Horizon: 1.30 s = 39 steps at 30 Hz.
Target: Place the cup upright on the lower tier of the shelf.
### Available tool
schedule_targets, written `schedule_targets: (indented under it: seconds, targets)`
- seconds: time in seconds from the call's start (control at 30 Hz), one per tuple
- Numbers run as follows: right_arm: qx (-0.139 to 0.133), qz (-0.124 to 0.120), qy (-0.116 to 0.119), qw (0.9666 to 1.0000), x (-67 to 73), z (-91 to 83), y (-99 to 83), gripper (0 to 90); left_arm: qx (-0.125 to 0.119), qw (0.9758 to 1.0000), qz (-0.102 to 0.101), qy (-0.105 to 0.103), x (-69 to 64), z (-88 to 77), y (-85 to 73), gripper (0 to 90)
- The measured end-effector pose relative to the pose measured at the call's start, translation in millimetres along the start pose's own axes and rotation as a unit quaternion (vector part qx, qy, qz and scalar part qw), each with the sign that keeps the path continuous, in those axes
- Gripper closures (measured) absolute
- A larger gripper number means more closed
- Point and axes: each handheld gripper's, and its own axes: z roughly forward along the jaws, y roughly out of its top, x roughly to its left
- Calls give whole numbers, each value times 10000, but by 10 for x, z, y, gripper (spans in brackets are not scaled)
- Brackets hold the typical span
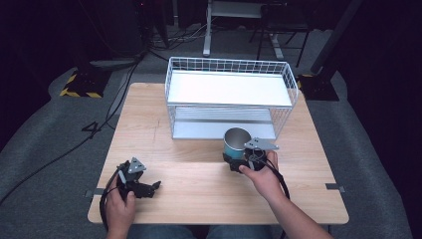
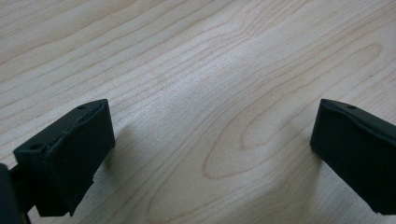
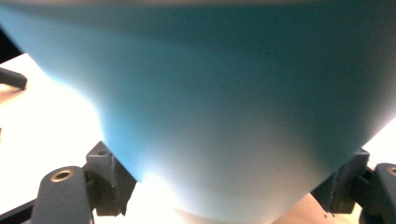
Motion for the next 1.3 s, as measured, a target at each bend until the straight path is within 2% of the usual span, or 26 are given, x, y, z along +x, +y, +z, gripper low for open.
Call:
schedule_targets:
  seconds: [0.13, 0.63, 0.77, 0.97, 1.3]
  targets:
    - [4, 35, -110, 9999, -65, 96, 100, 226, -2, 10000, -5, 0, -1, 0, 0, 3]
    - [-51, 140, -442, 9989, -207, 424, 224, 226, -7, 10000, 7, 5, 1, 1, 0, 2]
    - [-46, 213, -561, 9982, -220, 527, 241, 226, -2, 10000, -1, 2, 0, 0, 0, 3]
    - [-108, 194, -772, 9968, -260, 699, 315, 226, -5, 10000, 7, 4, 1, 1, 0, 2]
    - [-189, 299, -1004, 9943, -334, 860, 358, 225, -4, 10000, 6, 1, 1, 1, 1, 2]
